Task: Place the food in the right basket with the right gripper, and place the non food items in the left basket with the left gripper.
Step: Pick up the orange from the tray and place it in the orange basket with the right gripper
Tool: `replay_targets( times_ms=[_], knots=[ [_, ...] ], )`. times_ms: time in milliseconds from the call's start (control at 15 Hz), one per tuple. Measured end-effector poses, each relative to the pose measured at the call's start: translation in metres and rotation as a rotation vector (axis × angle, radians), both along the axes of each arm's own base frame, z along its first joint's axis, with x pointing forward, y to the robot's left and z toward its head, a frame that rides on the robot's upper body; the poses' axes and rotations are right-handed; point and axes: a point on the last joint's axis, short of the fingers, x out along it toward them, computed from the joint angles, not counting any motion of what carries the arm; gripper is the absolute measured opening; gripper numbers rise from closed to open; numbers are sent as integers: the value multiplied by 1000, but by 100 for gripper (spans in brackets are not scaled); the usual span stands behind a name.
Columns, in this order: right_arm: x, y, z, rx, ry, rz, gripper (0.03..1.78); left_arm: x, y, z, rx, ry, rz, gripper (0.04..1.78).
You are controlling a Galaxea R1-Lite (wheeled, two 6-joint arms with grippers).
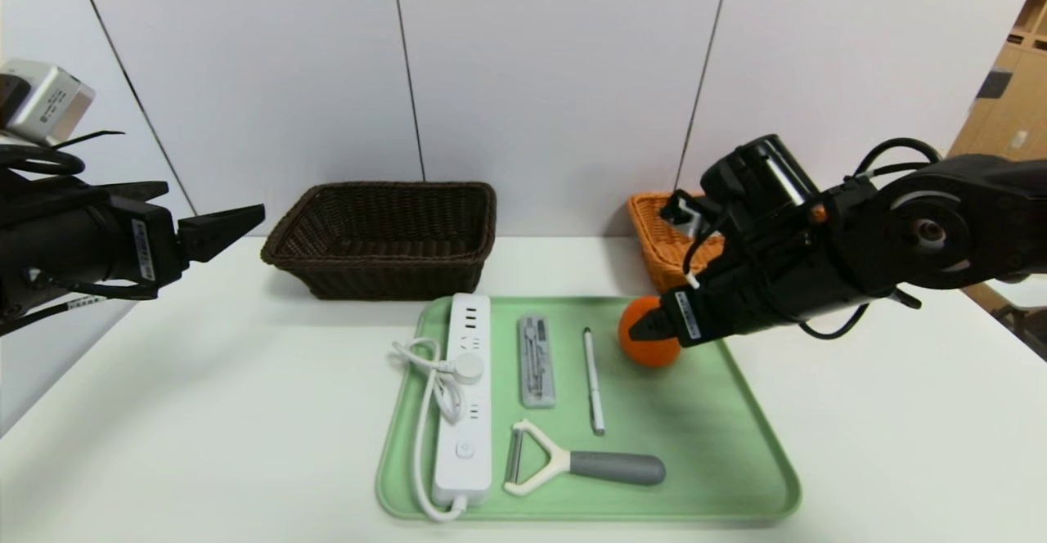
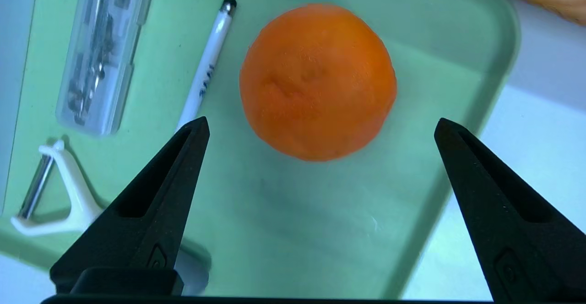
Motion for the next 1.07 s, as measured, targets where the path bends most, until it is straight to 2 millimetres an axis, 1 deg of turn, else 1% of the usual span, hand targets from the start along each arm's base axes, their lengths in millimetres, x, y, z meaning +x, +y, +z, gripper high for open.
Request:
replay_targets(
  times_ms=[200,467,667,800,867,1000,1067],
  knots=[
    [10,6,-15,13,15,-19,169,-2,0,-2,2,5,0,169],
    [17,10,-35,-11,60,-23,169,-4,0,-4,6,7,0,169],
    [20,11,-44,-9,86,-49,169,-6,0,-2,6,-3,0,169],
    [24,11,-47,0,68,-53,169,-7,0,-2,6,-5,-1,169],
    [25,12,-48,9,48,-53,159,-8,0,-1,6,-6,0,169],
    [26,12,-49,13,38,-52,127,-9,1,-1,5,-8,0,169],
    [25,11,-50,12,39,-52,121,-9,1,-1,4,-10,0,169]
  ],
)
